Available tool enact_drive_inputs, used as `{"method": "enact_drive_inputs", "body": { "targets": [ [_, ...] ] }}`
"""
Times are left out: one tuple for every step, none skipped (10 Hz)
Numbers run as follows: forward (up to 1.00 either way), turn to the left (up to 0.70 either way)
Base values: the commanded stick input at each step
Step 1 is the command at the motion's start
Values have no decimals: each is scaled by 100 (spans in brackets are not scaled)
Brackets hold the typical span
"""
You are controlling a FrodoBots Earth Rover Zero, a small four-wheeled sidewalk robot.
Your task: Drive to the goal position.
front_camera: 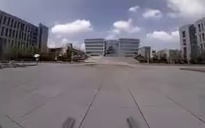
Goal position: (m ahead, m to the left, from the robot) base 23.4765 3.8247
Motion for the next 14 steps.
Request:
{"method": "enact_drive_inputs", "body": {
  "targets": [
    [70, 2],
    [70, 1],
    [70, 1],
    [70, 1],
    [70, 1],
    [70, 1],
    [70, 3],
    [70, 11],
    [70, 13],
    [70, 13],
    [70, 13],
    [70, 13],
    [70, 13],
    [70, 13]
  ]
}}
